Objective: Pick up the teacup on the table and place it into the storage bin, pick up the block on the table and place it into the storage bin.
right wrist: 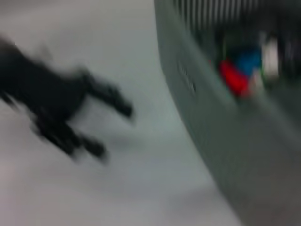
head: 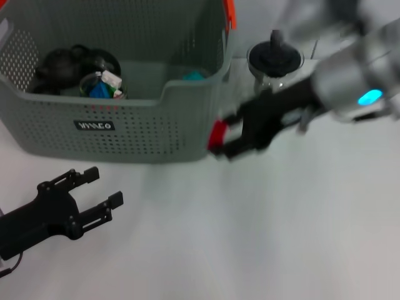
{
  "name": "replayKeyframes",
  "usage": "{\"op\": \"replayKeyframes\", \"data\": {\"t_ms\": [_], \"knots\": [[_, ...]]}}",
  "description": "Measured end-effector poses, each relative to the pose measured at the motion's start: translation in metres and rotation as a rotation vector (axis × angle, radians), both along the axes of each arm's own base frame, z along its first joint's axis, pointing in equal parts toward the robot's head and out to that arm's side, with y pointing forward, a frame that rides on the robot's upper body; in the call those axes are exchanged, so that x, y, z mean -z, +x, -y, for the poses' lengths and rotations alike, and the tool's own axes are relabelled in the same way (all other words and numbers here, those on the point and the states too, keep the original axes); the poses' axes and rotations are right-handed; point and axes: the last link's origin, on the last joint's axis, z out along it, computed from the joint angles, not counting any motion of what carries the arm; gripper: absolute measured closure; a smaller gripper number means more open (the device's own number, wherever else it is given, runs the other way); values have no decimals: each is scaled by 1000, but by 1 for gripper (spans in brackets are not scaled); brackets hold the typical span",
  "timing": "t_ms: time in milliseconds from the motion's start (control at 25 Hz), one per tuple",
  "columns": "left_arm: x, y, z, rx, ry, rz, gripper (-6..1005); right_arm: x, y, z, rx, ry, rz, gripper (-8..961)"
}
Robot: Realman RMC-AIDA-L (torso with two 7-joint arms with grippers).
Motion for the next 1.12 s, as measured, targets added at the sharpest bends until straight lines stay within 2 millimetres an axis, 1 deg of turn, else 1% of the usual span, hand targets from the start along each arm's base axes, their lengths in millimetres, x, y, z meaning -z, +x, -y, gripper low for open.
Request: {"op": "replayKeyframes", "data": {"t_ms": [80, 200, 280, 360, 400, 480, 600, 760, 840, 920, 1000, 1120], "knots": [[0, 0, 0, 0, 0, 0, 247, -28, -12, 6, -45, 6, -167, 269], [-1, 1, -1, 4, 0, -2, 247, -65, -24, 10, -124, 40, -424, 271], [-1, 1, -2, 5, 1, -1, 247, -80, -29, 6, -174, 90, -557, 272], [0, 1, -2, 6, 1, 0, 247, -79, -32, -5, -183, 144, -629, 273], [0, 2, -2, 7, 0, 0, 247, -76, -35, -10, -185, 162, -646, 274], [0, 2, -3, 7, 1, -1, 247, -60, -41, -26, -168, 190, -645, 275], [0, 2, -3, 8, 2, 1, 247, -25, -58, -50, -150, 208, -598, 277], [0, 3, -3, 11, 3, 6, 247, 27, -80, -82, -133, 244, -454, 278], [0, 3, -2, 12, 3, 8, 247, 55, -88, -93, -123, 263, -358, 326], [0, 3, -2, 13, 3, 9, 248, 73, -88, -99, -108, 276, -281, 388], [1, 5, -4, 19, 3, 11, 248, 83, -87, -103, -89, 297, -240, 451], [2, 9, -9, 33, 0, 11, 248, 84, -83, -106, -66, 320, -238, 537]]}}
